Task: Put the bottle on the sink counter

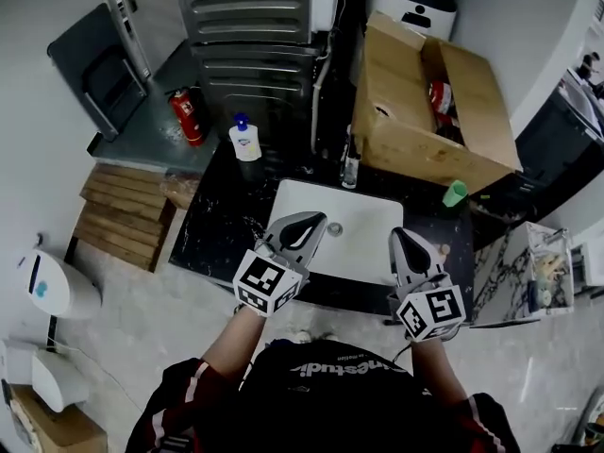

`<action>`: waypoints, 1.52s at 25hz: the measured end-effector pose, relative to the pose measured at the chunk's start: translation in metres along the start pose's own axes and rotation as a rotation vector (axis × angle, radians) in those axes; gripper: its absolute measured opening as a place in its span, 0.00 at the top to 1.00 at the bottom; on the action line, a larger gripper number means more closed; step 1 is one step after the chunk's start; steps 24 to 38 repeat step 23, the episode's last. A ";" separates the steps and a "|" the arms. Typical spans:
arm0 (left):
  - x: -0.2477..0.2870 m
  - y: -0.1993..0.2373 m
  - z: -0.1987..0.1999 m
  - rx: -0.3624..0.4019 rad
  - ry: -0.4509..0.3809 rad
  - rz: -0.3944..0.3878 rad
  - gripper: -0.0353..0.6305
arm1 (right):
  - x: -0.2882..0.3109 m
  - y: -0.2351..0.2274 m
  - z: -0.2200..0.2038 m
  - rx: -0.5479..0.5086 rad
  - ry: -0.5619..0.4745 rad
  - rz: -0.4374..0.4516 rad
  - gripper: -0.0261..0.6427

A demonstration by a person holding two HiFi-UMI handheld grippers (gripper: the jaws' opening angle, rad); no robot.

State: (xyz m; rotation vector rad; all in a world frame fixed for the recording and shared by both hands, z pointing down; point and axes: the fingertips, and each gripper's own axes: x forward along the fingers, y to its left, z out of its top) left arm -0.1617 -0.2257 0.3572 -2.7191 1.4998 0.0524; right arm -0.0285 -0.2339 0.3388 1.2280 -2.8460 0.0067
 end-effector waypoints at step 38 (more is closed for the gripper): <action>-0.001 0.002 0.012 0.013 -0.007 0.032 0.92 | -0.006 -0.009 -0.002 0.042 0.024 0.048 0.90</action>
